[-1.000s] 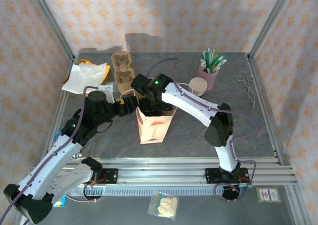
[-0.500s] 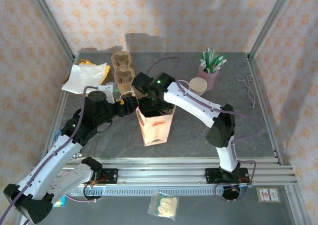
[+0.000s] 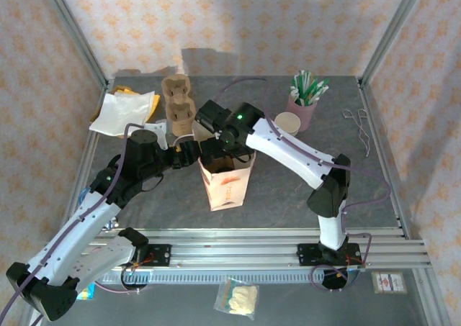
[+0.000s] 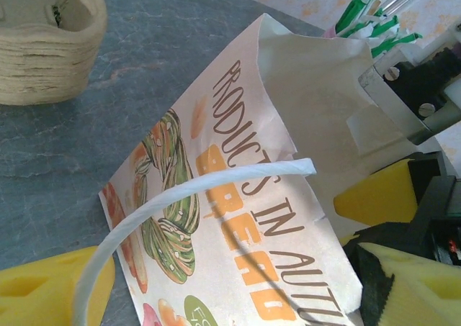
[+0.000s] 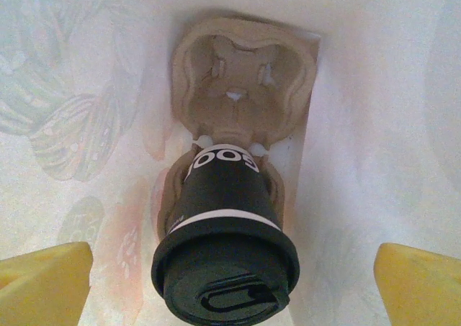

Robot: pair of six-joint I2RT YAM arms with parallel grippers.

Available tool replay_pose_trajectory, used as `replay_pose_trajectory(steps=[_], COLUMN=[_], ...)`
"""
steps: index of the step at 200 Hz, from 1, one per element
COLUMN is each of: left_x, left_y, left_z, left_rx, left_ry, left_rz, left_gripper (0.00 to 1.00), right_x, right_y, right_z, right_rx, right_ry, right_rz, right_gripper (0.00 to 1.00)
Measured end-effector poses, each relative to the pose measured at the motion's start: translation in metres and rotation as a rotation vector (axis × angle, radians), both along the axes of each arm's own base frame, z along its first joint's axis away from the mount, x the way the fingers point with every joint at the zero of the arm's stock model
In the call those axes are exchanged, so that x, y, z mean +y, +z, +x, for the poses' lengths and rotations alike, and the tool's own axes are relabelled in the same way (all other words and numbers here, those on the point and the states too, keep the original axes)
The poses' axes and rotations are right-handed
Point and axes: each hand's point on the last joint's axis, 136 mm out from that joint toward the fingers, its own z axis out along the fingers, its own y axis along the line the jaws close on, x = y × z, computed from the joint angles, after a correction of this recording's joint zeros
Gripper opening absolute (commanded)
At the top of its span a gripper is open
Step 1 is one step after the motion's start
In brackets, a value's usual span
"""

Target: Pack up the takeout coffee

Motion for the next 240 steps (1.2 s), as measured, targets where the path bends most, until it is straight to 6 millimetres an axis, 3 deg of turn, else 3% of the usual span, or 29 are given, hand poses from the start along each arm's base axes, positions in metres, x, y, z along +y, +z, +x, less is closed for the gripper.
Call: replay_pose_trajectory(steps=[44,125,240], left_x=[-0.001,-0.001,0.008], left_y=[0.018,0.024,0.076], left_z=[0.002,0.002,0.005], left_rx=[-0.045,-0.056,-0.161], left_ry=[0.0,0.002,0.047], left_rz=[-0.022,-0.026,-0.044], left_gripper=[0.87,0.9,0.99], right_x=[0.003,0.002,0.011], right_y=[0.02,0.025,0.075], right_z=[0.003,0.004,0.009], right_rx=[-0.029,-0.039,-0.124], right_ry=[0.001,-0.002,-0.011], right_rz=[0.036,0.042,0.17], right_gripper=[1.0,1.0,1.0])
